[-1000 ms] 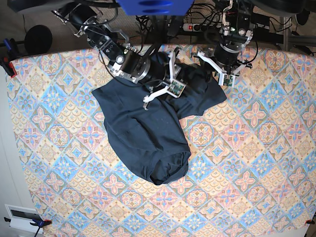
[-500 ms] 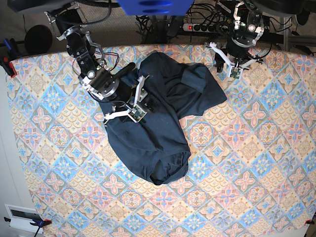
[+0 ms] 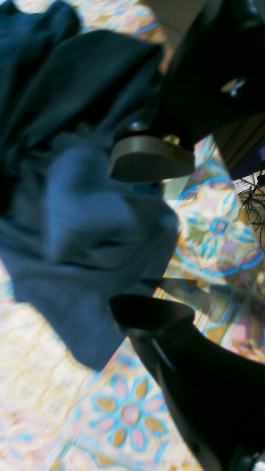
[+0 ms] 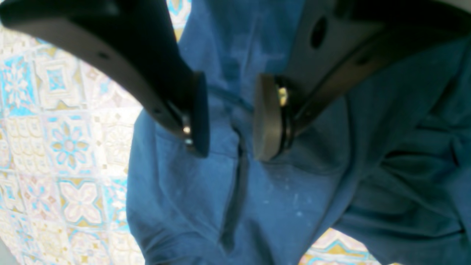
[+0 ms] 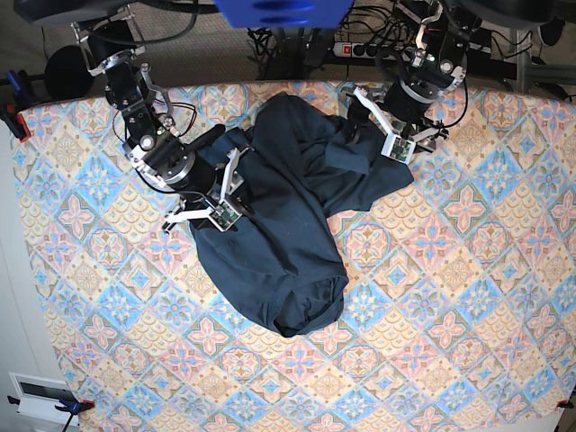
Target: Layout the t-shirt on the table in an organized manner, then fold the t-shirt properly
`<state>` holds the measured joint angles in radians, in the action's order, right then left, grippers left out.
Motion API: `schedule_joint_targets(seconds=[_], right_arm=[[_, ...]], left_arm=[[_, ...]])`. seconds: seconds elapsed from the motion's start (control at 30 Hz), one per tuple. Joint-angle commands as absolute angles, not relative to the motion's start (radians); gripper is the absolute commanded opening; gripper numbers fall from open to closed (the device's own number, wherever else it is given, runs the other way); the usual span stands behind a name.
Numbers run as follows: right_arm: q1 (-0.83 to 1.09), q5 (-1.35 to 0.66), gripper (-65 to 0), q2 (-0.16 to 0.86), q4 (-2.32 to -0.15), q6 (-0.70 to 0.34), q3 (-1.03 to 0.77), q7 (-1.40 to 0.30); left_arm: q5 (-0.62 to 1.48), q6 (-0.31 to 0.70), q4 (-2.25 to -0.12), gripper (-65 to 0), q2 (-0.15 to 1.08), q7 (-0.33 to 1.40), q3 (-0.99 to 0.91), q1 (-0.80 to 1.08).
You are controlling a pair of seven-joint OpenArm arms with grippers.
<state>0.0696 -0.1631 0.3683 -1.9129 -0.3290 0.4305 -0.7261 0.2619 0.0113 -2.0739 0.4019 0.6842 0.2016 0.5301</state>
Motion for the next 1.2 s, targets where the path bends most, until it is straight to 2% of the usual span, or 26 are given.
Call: schedule_joint_targets(seconds=[0.0, 0.13, 0.2, 0.23, 0.27, 0.33, 0.37, 0.5, 0.63, 0.7, 1.03, 1.17], right_arm=[[0.053, -0.168, -45.0, 0.374, -1.923, -0.326, 0.423, -0.702], [0.047, -0.168, -45.0, 0.374, -1.908, -0.326, 0.423, -0.702], [0.045, -0.168, -45.0, 0.374, -1.883, -0.326, 0.423, -0.702], [0.045, -0.168, -45.0, 0.374, -1.871, -0.326, 0.423, -0.702], [0.045, -0.168, -45.0, 0.374, -1.857, -0.326, 0.423, -0.702], [0.045, -0.168, -44.9, 0.374, -1.824, -0.326, 0.421, -0.702], [0.045, -0.168, -44.1, 0.374, -1.804, -0.326, 0.421, -0.702], [0.044, -0.168, -36.9, 0.374, -1.765, -0.326, 0.420, -0.702], [0.044, -0.170, -28.3, 0.374, -1.764, -0.326, 0.409, -0.702], [0.045, -0.170, -26.2, 0.374, -1.768, -0.326, 0.410, -0.702], [0.044, -0.170, -25.7, 0.367, -1.871, -0.326, 0.562, -0.700], [-0.015, -0.170, -25.7, 0.355, -1.859, -0.326, 0.602, -0.700]], left_arm=[[0.259, 0.012, -2.077, -19.3, 0.394, 0.670, 0.200, 0.526], [0.255, 0.013, -2.023, -19.6, 0.383, 0.670, 0.228, 0.476], [0.255, 0.018, -1.998, -24.6, 0.383, 0.670, 0.245, 0.456], [0.255, 0.018, -1.991, -29.9, 0.383, 0.670, 0.243, 0.452], [0.255, 0.018, -1.986, -38.7, 0.383, 0.670, 0.234, 0.449], [0.257, 0.018, -1.985, -60.3, 0.386, 0.670, 0.197, 0.446], [0.257, 0.013, -1.989, -65.0, 0.386, 0.670, 0.162, 0.450], [0.265, 0.013, -2.015, -65.0, 0.420, 0.668, 0.036, 0.479], [0.269, 0.015, -2.057, -65.0, 0.470, 0.667, -0.010, 0.499], [0.269, 0.015, -2.061, -65.0, 0.478, 0.667, -0.024, 0.512], [0.269, 0.015, -2.058, -65.0, 0.473, 0.667, -0.016, 0.513], [0.269, 0.013, -2.058, -65.0, 0.473, 0.667, -0.016, 0.513]])
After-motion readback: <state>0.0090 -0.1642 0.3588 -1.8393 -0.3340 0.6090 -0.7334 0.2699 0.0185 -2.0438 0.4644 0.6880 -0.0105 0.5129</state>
